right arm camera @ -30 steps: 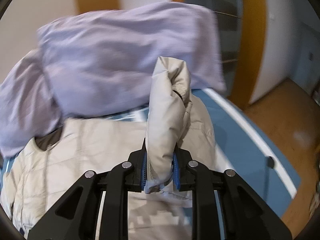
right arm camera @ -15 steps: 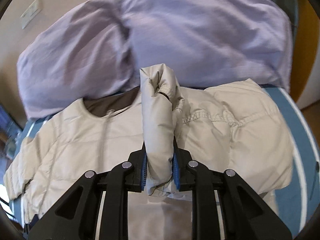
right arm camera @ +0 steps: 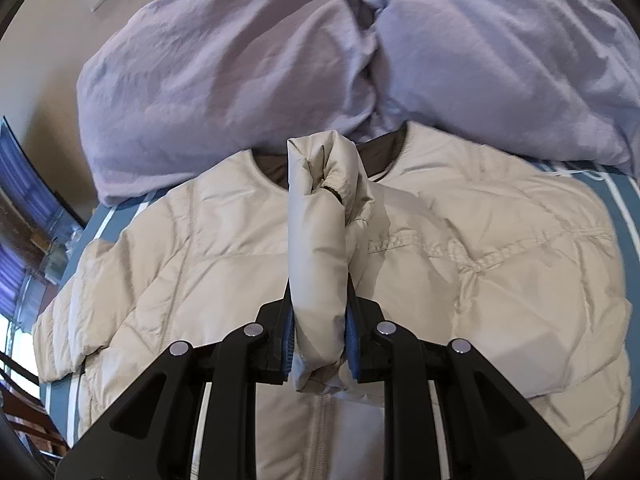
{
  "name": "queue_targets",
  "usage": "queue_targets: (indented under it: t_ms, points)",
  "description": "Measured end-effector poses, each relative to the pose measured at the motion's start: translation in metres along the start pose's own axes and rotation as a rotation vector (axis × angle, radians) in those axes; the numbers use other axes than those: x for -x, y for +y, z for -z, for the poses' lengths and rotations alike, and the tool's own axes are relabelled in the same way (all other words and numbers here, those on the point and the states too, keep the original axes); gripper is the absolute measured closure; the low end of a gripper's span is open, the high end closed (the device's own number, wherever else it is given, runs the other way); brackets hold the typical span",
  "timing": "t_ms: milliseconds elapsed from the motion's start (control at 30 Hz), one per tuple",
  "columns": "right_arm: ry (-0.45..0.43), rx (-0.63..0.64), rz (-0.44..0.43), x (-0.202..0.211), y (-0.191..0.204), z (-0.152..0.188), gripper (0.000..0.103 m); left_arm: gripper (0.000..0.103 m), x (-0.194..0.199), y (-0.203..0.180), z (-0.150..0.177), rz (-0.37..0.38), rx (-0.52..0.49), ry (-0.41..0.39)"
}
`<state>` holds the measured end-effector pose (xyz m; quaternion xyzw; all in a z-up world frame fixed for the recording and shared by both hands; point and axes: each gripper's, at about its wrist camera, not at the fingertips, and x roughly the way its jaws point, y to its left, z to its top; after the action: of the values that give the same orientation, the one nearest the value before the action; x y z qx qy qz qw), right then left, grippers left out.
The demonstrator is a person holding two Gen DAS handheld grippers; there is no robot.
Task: Fold large clothes
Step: 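Carry the sleeve across the jacket body with the right gripper and release, then move the left gripper to the other sleeve of the jacket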
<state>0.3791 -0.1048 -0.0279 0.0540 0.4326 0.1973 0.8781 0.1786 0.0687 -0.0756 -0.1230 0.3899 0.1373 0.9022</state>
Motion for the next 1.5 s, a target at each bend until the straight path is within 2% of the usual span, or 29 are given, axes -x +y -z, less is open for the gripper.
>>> queue_targets:
  t_ms: [200, 367, 433, 500, 533, 667, 800, 867, 1000, 1200, 1400, 1500]
  points:
    - [0.063, 0.01, -0.059, -0.015, 0.013, 0.01, 0.082, 0.002, 0.0, 0.0, 0.0, 0.004, 0.002, 0.0]
    - [0.108, 0.018, -0.071, -0.026, 0.013, 0.017, 0.08, 0.002, 0.0, 0.0, 0.0, 0.002, 0.001, 0.0]
    - [0.116, 0.026, -0.073, -0.026, 0.013, 0.019, 0.076, 0.002, 0.0, 0.0, 0.0, 0.003, 0.002, 0.0]
    - [0.121, 0.029, -0.105, -0.022, 0.015, 0.019, 0.058, 0.002, 0.0, 0.0, 0.0, 0.002, 0.002, 0.0]
    - [0.122, 0.027, -0.124, -0.019, 0.015, 0.018, 0.054, 0.002, 0.0, 0.0, 0.0, 0.003, 0.002, 0.0]
    - [0.075, 0.055, -0.148, 0.0, 0.019, 0.015, 0.053, 0.002, 0.001, 0.001, 0.0, 0.003, 0.002, 0.0]
    - [-0.008, 0.054, -0.073, 0.017, 0.008, 0.007, 0.053, 0.002, 0.001, 0.001, 0.0, 0.003, 0.002, 0.0]
    - [-0.038, 0.029, 0.008, 0.019, -0.007, 0.003, 0.052, 0.002, 0.001, 0.001, 0.0, 0.003, 0.002, 0.0]
    - [-0.061, -0.008, 0.146, 0.011, -0.031, 0.002, 0.042, 0.002, 0.001, 0.0, 0.0, 0.003, 0.002, 0.0]
    - [-0.003, -0.025, 0.166, -0.013, -0.042, 0.011, 0.035, 0.002, 0.001, 0.0, -0.001, 0.005, 0.003, 0.0]
    - [0.016, 0.034, 0.166, -0.025, -0.021, 0.021, 0.024, 0.002, 0.001, 0.001, 0.0, 0.007, 0.005, 0.001]
    - [0.015, 0.089, 0.211, -0.033, -0.01, 0.027, 0.022, 0.002, 0.001, 0.001, -0.001, 0.009, 0.008, 0.001]
